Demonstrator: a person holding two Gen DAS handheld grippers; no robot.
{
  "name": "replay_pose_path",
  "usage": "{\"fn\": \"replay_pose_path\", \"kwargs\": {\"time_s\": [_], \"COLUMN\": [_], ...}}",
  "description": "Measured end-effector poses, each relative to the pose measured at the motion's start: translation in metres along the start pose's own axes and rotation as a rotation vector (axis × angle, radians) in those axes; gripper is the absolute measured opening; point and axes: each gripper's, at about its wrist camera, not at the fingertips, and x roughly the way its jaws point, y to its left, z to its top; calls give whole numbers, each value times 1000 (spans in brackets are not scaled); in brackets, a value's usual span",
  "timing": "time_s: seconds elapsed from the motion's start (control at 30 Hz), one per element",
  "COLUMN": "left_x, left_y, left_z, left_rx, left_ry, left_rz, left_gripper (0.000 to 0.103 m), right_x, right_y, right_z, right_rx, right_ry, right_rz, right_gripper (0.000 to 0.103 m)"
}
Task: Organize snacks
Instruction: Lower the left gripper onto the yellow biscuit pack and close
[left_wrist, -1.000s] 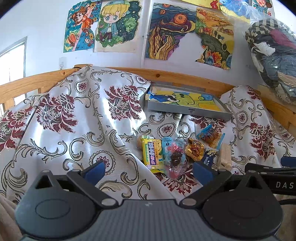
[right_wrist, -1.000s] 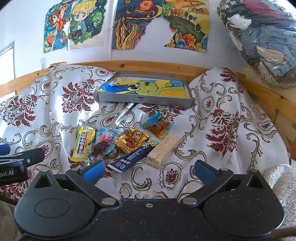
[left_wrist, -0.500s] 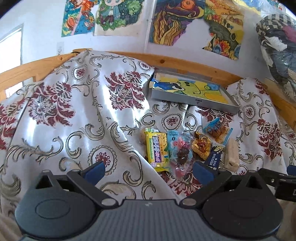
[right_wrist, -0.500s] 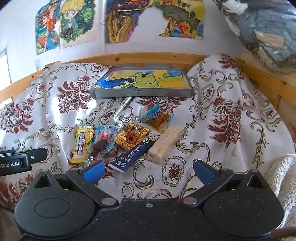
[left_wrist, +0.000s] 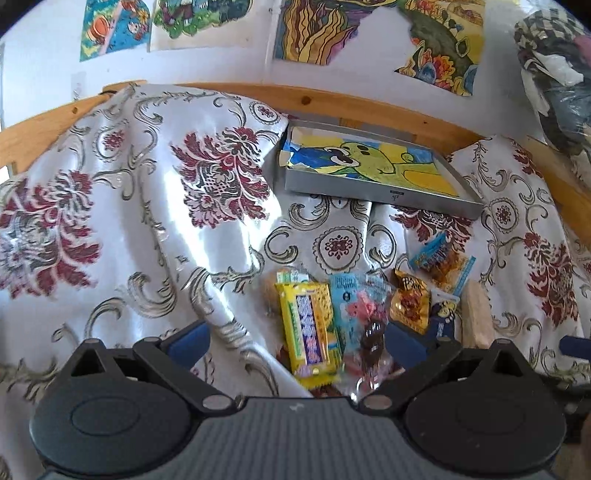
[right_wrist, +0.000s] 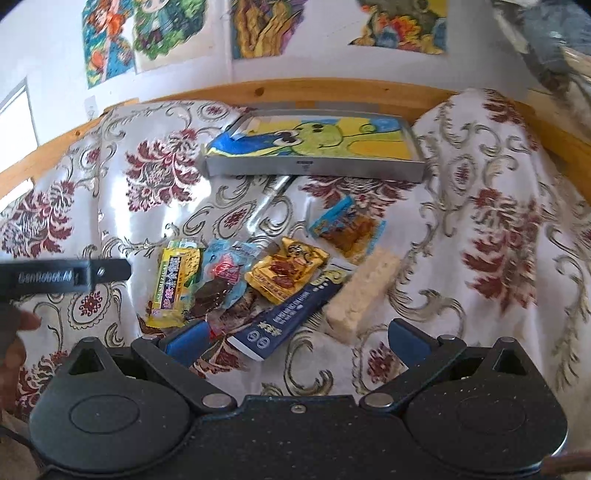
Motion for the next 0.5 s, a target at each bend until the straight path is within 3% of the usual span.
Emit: {"fn": "replay_pose_path", "kwargs": {"time_s": [0.27, 0.5], "left_x": [44, 66], "left_y": [9, 17], "left_z": [21, 28], "left_rx": [-53, -100], "left_ry": [36, 43], "left_rz": [-39, -67], "left_gripper": [102, 102], "right_x": [42, 81], "right_y": [19, 37], "right_z": [10, 15], "right_rx": [-80, -7], "right_ry": [22, 50], "right_rz": [53, 151], "right_gripper": [102, 102]}}
